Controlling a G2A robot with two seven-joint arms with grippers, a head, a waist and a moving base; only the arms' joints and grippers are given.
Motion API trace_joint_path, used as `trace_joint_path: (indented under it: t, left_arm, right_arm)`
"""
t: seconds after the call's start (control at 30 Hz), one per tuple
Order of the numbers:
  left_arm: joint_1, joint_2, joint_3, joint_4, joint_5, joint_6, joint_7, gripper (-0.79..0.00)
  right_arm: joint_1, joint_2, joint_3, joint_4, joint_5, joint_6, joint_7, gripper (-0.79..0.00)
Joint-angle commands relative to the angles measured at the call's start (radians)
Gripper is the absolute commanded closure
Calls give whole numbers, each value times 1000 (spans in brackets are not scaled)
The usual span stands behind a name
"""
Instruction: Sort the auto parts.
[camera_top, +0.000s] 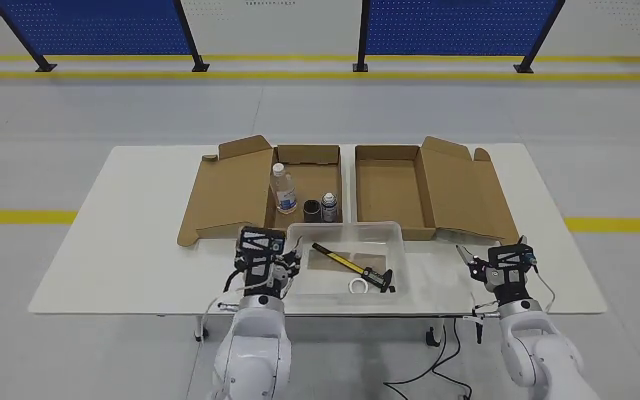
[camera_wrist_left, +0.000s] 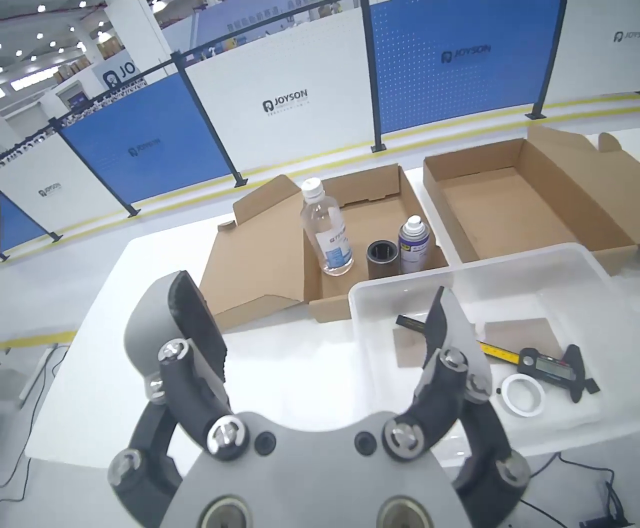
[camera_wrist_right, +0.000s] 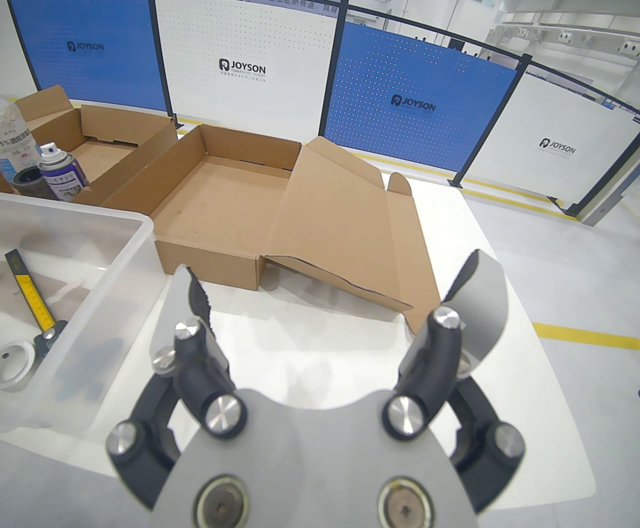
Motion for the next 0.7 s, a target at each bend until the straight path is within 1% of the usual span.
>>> trace_joint_path:
  t: [0.0, 0.13, 0.23, 0.67]
  left_arm:
    - [31, 3, -9, -15, 9, -2, 2, -785]
    - [81, 6, -22, -42, 30, 12, 7, -785]
    - [110, 5, -28, -68, 27, 48, 8, -785]
    - [110, 5, -28, -68, 27, 48, 8, -785]
  right_arm:
    - [0, 0, 0, 0, 0, 0, 0, -785]
    - [0, 0, 0, 0, 0, 0, 0, -785]
    - [0, 0, 0, 0, 0, 0, 0, -785]
    - [0, 0, 0, 0, 0, 0, 0, -785]
